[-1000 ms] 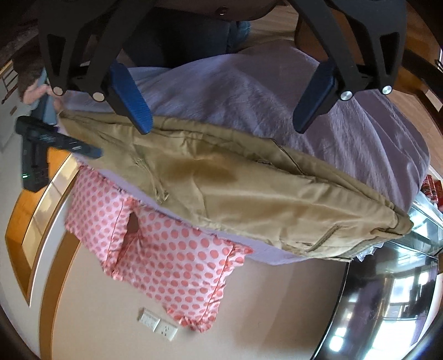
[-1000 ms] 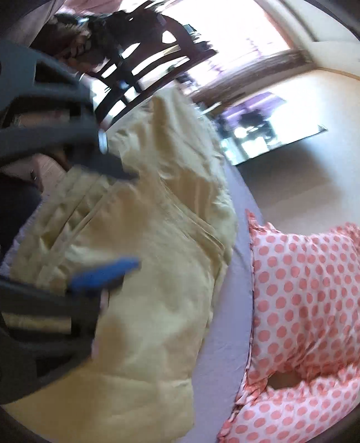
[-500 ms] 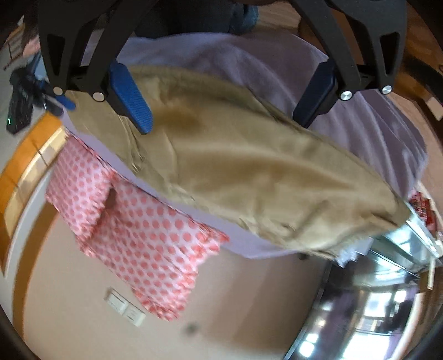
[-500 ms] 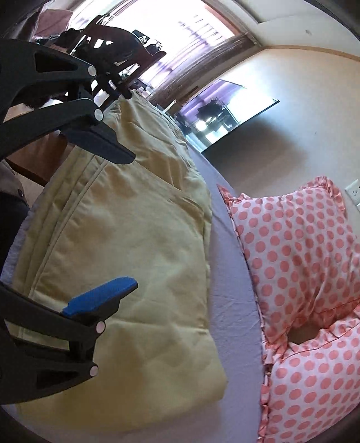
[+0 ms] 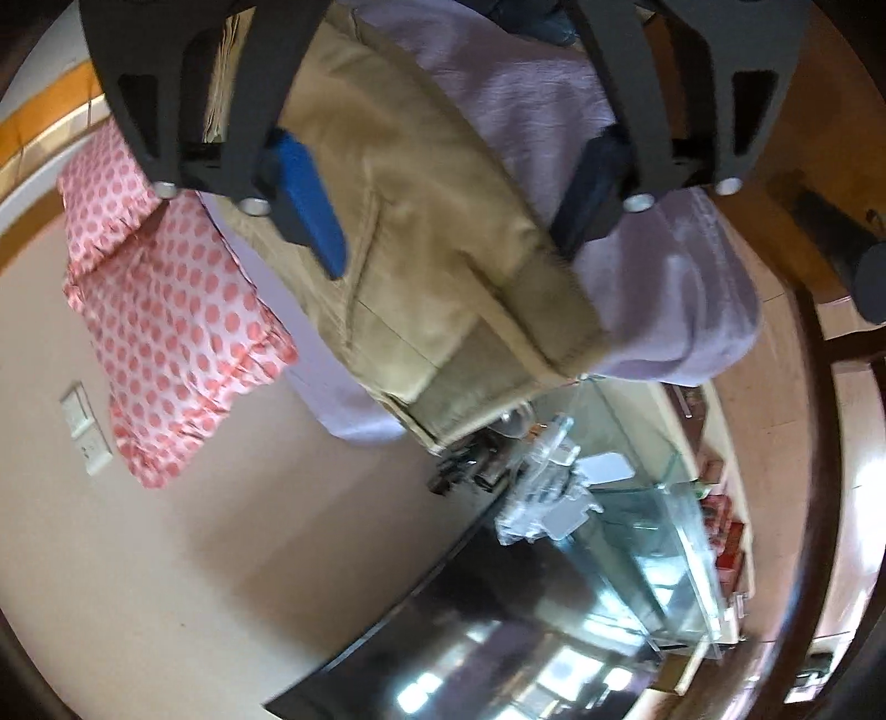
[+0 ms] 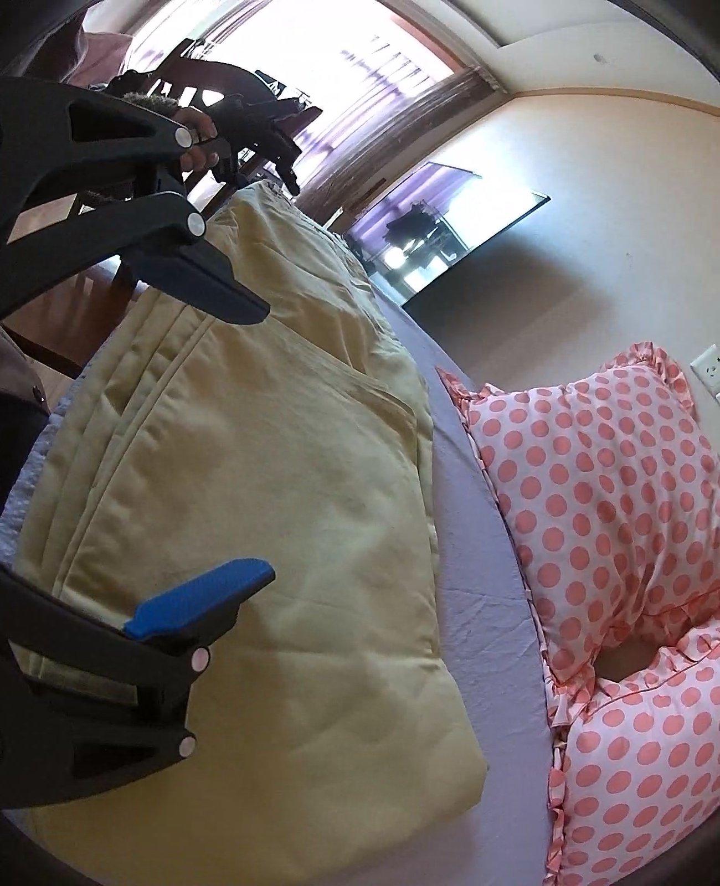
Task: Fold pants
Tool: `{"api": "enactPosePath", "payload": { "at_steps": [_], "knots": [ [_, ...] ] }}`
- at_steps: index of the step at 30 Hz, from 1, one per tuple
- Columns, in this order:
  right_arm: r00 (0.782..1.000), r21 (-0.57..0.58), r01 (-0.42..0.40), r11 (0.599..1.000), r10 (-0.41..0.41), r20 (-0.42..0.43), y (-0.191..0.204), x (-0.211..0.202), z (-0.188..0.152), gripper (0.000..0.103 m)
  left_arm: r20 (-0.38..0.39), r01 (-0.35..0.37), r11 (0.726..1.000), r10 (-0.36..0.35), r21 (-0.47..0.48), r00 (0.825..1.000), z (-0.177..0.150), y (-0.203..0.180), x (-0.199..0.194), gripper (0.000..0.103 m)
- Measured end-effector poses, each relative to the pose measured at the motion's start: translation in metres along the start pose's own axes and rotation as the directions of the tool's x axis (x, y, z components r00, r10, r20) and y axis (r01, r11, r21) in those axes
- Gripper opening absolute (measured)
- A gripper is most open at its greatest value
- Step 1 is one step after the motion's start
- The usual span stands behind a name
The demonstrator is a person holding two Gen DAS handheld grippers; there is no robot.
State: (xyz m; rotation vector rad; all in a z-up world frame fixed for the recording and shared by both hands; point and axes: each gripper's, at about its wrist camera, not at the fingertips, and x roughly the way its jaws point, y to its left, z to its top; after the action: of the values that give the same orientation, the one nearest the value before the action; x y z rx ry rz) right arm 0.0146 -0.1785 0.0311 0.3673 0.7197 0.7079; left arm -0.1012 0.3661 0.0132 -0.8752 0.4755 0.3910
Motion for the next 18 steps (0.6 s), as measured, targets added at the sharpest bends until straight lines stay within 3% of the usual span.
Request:
{"api": "enactPosePath", "payload": {
  "at_steps": [1, 3, 5, 7, 9, 11, 12, 13, 16, 18],
  "knots": [
    [1.000, 0.001, 0.000, 1.000, 0.000, 0.002, 0.001, 0.000, 0.000, 0.088, 0.003, 0.008, 1.000, -0.008, 0.021, 1.000, 0.002, -0.002, 0.000, 0.013],
    [1.000, 0.006, -0.009, 1.000, 0.009, 0.005, -0.002, -0.001, -0.001, 0.088, -0.023, 0.002, 0.999, -0.001, 0.055, 1.000, 0.004, -0.011, 0.001, 0.014],
    [1.000, 0.010, -0.019, 1.000, 0.019, 0.011, -0.006, -0.002, -0.001, 0.088, -0.045, -0.027, 0.995, 0.032, 0.097, 0.999, 0.003, -0.021, 0.006, 0.025],
    [0.999, 0.015, -0.026, 1.000, 0.026, 0.022, -0.009, -0.004, -0.002, 0.088, -0.079, -0.010, 0.994, 0.019, 0.108, 0.997, 0.001, -0.028, 0.012, 0.054],
    [0.999, 0.020, -0.028, 0.999, 0.027, 0.031, -0.012, -0.007, -0.002, 0.088, -0.089, -0.017, 0.992, 0.029, 0.128, 0.996, 0.001, -0.036, 0.018, 0.060],
    [0.999, 0.022, -0.027, 0.999, 0.026, 0.044, -0.016, -0.011, -0.002, 0.088, -0.076, -0.035, 0.992, 0.044, 0.117, 0.996, 0.004, -0.035, 0.024, 0.050],
    [0.998, 0.022, -0.026, 0.999, 0.025, 0.050, -0.017, -0.013, -0.003, 0.088, -0.074, -0.054, 0.994, 0.062, 0.100, 0.995, 0.006, -0.032, 0.028, 0.030],
    [0.998, 0.022, -0.024, 0.999, 0.022, 0.060, -0.020, -0.016, -0.003, 0.088, -0.069, -0.075, 0.994, 0.081, 0.083, 0.994, 0.009, -0.029, 0.030, 0.016],
    [0.996, 0.023, -0.011, 1.000, 0.009, 0.084, -0.026, -0.025, -0.004, 0.088, -0.061, -0.080, 0.993, 0.085, 0.084, 0.995, 0.015, -0.035, 0.029, 0.011],
    [0.994, 0.033, 0.010, 0.999, -0.014, 0.108, -0.033, -0.033, -0.003, 0.088, 0.000, -0.100, 0.971, 0.103, 0.215, 0.995, 0.015, -0.075, 0.017, 0.009]
  ]
}}
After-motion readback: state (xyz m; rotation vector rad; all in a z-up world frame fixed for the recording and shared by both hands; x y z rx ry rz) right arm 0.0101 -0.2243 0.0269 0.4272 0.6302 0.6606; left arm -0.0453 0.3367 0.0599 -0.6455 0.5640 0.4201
